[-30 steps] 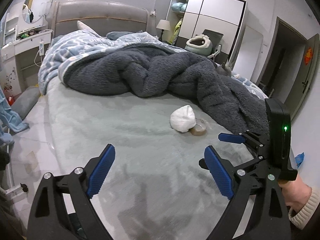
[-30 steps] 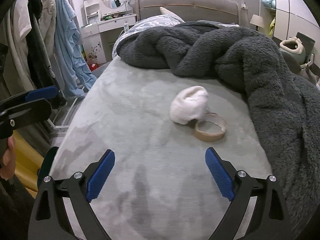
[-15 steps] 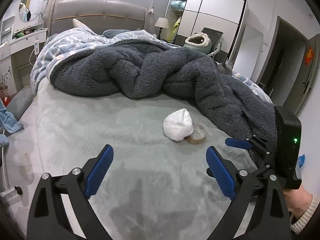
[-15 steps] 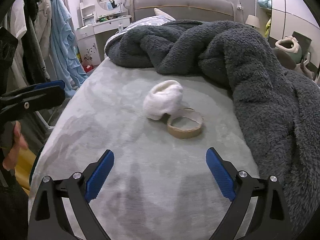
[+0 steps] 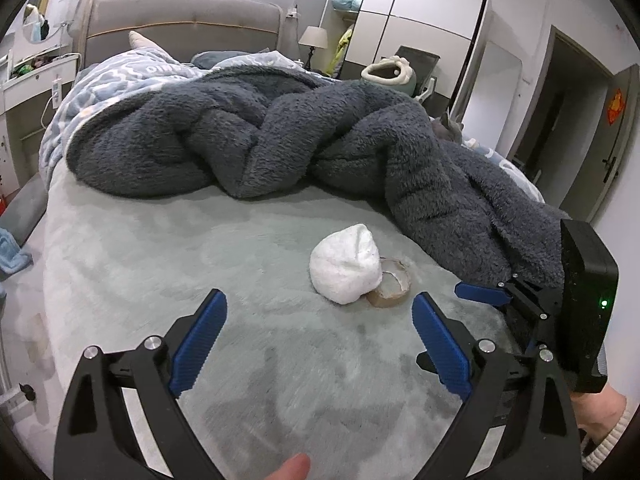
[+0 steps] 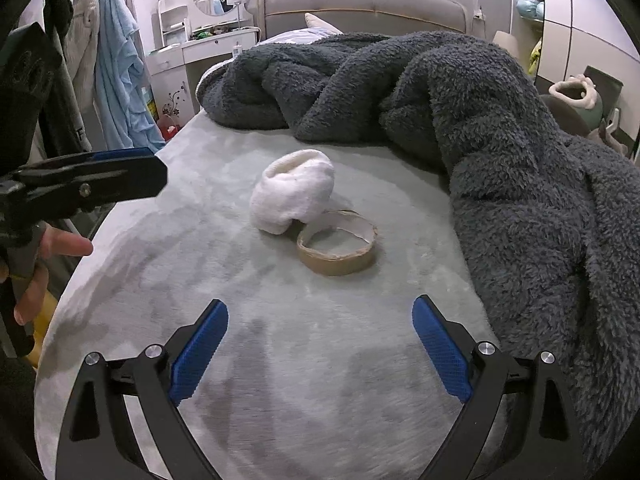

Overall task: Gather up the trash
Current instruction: 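Move both tools back over the bed toward the white cloth and tape ring, then grasp the white cloth with the left tool while the right tool grasps the tape ring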

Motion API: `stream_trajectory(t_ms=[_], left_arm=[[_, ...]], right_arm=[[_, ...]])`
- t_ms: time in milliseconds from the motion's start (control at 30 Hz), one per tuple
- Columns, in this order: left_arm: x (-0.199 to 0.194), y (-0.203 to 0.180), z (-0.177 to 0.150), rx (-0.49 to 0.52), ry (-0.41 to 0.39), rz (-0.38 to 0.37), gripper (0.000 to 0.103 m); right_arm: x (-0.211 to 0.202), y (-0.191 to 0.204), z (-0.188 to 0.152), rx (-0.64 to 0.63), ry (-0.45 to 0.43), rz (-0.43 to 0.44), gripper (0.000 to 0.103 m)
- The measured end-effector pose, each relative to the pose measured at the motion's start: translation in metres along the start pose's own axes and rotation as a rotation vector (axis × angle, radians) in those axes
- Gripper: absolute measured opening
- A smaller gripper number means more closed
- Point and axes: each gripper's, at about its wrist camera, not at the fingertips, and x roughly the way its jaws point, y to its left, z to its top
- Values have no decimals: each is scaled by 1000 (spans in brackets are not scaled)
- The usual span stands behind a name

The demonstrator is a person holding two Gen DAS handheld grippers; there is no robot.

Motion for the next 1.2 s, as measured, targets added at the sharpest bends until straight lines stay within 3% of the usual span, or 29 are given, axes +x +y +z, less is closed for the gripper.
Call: stream_trajectory(t_ms=[333,733,867,1067,1133,1200], left_arm=[[22,-9,9,-3,-7,-42,95],[59,-15,19,-6,35,-61,95],[75,-8,20,-49,61,-78,95],[95,0,23,-100,94,-128,77],[100,0,23,-93,105,-142,60],[101,-1,24,-81,107,-140,54]], right_arm=[[2,-21,6,34,-9,3,94],[10,-27,7,78,-6,43,94],[13,-28,9,81,-8,63,94],[23,-31,12,91,7,81,94],[27,-32,16,93,8,87,94],[29,-32,18,92,11,89,94]])
